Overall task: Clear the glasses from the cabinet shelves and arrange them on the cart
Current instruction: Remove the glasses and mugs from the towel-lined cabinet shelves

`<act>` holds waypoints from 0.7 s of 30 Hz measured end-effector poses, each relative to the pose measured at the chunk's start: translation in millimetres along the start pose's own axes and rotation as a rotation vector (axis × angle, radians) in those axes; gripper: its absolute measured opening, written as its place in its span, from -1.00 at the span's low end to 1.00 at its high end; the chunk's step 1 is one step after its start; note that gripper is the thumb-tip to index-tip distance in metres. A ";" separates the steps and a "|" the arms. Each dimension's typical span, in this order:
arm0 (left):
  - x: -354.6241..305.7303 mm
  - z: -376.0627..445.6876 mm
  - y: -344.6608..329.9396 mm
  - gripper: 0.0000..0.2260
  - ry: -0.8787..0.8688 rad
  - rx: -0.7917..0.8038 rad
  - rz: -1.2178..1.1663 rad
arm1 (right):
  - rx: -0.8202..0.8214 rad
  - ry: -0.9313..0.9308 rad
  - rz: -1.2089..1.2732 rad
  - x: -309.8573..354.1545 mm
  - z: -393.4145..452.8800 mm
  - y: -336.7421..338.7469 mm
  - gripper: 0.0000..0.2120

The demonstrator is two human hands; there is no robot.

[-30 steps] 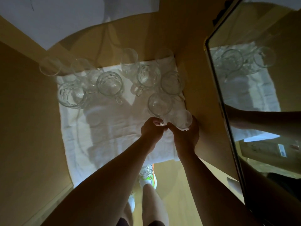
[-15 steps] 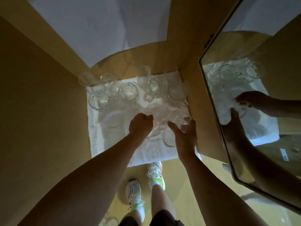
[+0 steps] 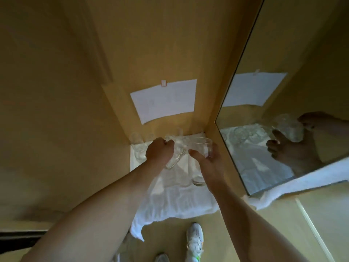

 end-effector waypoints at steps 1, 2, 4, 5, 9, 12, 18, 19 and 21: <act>-7.8 -11.4 11.4 -0.73 -0.019 -0.014 -0.006 | 0.011 0.030 -0.001 15.2 -9.0 0.5 -0.39; -15.4 -23.0 21.9 -0.72 -0.038 -0.027 -0.007 | 0.024 0.060 0.005 29.1 -18.0 1.1 -0.41; -29.4 -46.9 39.6 -0.70 -0.071 -0.048 -0.015 | 0.050 0.094 0.028 50.4 -35.2 2.9 -0.42; -35.5 -58.6 47.2 -0.71 -0.085 -0.056 -0.042 | 0.067 0.099 0.036 59.1 -43.3 3.7 -0.40; -60.2 -103.4 70.3 -0.74 -0.158 -0.089 -0.109 | 0.089 0.146 0.033 92.1 -75.4 14.4 -0.47; -76.1 -139.6 79.2 -0.75 -0.184 -0.116 -0.112 | 0.099 0.214 0.030 114.7 -101.5 30.0 -0.61; -104.2 -227.5 72.4 -0.69 -0.229 -0.156 -0.118 | 0.141 0.317 0.059 141.7 -170.7 83.4 -0.55; -109.8 -242.4 69.0 -0.69 -0.236 -0.156 -0.128 | 0.148 0.333 0.072 143.4 -183.0 96.1 -0.53; -122.7 -269.7 58.5 -0.73 -0.260 -0.137 -0.142 | 0.159 0.353 0.076 144.7 -206.2 122.9 -0.51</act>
Point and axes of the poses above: each hand's wrist, its own z-axis towards the middle knuckle, its own y-axis out of the back of the hand, x = y × z, the point moved 9 cm from there along z, towards the middle knuckle, and after that the axes turned 12 degrees about x, right-handed, at the moved point
